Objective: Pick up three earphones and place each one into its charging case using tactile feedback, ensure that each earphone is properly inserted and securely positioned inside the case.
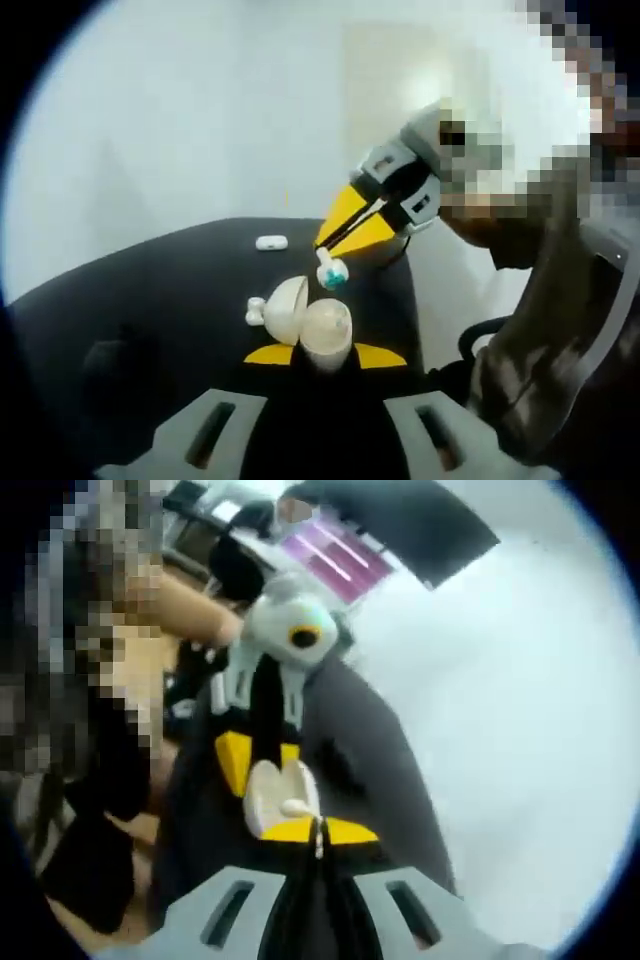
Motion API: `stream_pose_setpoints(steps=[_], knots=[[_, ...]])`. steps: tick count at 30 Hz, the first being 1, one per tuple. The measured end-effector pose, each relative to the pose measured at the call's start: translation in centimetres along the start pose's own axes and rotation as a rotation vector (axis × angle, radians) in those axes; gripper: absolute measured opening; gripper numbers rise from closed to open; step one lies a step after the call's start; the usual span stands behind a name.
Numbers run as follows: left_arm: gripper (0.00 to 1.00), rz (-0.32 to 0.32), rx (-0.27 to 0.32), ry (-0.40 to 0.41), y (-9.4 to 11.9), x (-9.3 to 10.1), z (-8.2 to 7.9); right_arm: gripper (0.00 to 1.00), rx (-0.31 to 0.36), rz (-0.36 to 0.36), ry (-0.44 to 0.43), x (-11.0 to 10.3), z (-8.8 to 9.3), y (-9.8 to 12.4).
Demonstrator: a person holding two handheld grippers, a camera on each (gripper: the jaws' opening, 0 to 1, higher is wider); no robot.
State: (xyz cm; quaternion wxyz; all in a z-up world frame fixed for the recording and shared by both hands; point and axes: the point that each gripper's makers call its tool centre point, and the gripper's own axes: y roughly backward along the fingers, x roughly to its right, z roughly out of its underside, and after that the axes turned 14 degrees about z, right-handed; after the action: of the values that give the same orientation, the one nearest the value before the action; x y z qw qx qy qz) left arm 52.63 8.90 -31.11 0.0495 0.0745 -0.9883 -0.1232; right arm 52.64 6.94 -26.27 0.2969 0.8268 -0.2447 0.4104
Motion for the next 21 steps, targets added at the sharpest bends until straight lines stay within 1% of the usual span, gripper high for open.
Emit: stream_pose_setpoints(steps=[1, 2, 3, 4, 5, 6, 8, 9, 11, 12, 13, 16, 19, 20, 21], knots=[[0.17, -0.004, 0.001, -0.002, 0.0, 0.0, 0.0, 0.05, -0.016, -0.005, 0.032, -0.2, 0.0, -0.1], [0.17, -0.009, 0.002, -0.004, 0.0, -0.1, 0.0, 0.05, -0.028, 0.002, 0.085, -0.4, -0.2, -0.4], [0.17, -0.012, 0.001, -0.006, 0.1, -0.1, 0.0, 0.05, -0.035, -0.009, 0.14, -0.8, -0.3, -0.5], [0.17, -0.016, 0.001, -0.006, 0.1, -0.1, 0.0, 0.05, -0.061, -0.022, 0.176, -1.2, -0.2, -0.6], [0.17, -0.017, 0.001, -0.007, 0.1, -0.1, 0.0, 0.05, -0.083, -0.015, 0.209, -1.3, -0.2, -0.7], [0.17, -0.018, 0.0, -0.008, 0.1, -0.1, 0.0, 0.05, -0.083, -0.007, 0.246, -1.4, -0.4, -0.9], [0.17, -0.02, -0.001, -0.011, 0.1, 0.0, 0.0, 0.05, -0.137, -0.021, 0.3, -1.7, 0.0, -1.0], [0.17, -0.021, -0.002, -0.012, 0.1, 0.0, 0.0, 0.05, -0.137, -0.009, 0.321, -1.7, -0.2, -1.1], [0.17, -0.025, -0.006, -0.013, 0.1, 0.0, 0.1, 0.05, -0.139, -0.01, 0.369, -2.3, -0.7, -1.2], [0.17, -0.027, -0.007, -0.015, 0.1, 0.1, 0.1, 0.05, -0.167, 0.008, 0.414, -2.0, -0.5, -1.2], [0.17, -0.029, -0.007, -0.015, 0.1, 0.1, 0.1, 0.05, -0.172, 0.016, 0.443, -2.2, -0.6, -1.3], [0.17, -0.031, -0.01, -0.019, 0.1, 0.1, 0.1, 0.05, -0.201, 0.04, 0.434, -2.6, -0.4, -1.2], [0.17, -0.036, -0.011, -0.027, 0.1, 0.1, 0.1, 0.06, -0.192, 0.06, 0.432, -3.3, -0.5, -0.9], [0.17, -0.037, -0.014, -0.028, 0.1, 0.1, 0.1, 0.06, -0.182, 0.074, 0.449, -3.2, -0.5, -0.8], [0.17, -0.037, -0.014, -0.033, 0.1, 0.1, 0.1, 0.06, -0.166, 0.072, 0.456, -3.1, -0.5, -0.7]])
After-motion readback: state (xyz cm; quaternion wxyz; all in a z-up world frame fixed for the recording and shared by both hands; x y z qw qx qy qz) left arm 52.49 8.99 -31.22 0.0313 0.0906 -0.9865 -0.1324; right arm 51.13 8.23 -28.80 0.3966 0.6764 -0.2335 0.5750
